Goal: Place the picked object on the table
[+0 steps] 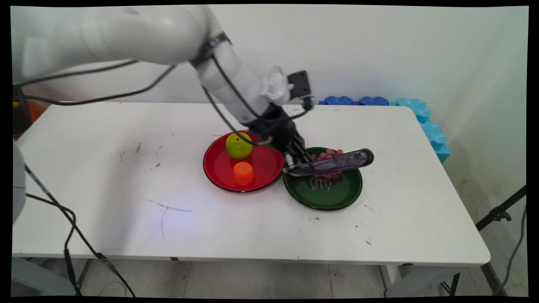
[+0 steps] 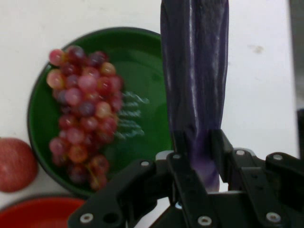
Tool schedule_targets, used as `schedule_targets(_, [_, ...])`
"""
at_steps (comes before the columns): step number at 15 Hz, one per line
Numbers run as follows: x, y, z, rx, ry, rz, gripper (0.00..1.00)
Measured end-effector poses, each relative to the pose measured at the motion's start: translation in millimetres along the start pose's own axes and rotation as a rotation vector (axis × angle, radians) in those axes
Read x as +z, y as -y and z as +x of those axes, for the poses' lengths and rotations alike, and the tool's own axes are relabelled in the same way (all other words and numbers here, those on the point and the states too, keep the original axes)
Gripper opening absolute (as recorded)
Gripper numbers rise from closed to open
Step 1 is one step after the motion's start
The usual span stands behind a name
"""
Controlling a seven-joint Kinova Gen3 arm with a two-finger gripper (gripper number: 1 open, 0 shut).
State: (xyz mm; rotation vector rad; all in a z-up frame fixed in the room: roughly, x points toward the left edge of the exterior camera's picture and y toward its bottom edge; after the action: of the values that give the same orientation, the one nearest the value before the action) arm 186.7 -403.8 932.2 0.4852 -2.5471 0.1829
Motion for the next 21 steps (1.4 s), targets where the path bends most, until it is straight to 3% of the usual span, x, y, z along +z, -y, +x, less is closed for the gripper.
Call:
schedule_targets(3, [-28, -23, -20, 0.031, 0.028, -0.023, 0.00])
schedule_targets(7, [-36, -47, -55, 0.058, 0.080, -0.041, 0.00])
schedule_targets(15, [9, -61, -115, 0.059, 0.151, -0.033, 0.00])
schedule_targets(21, [35, -66, -141, 0.050, 0.169, -0.035, 0.00])
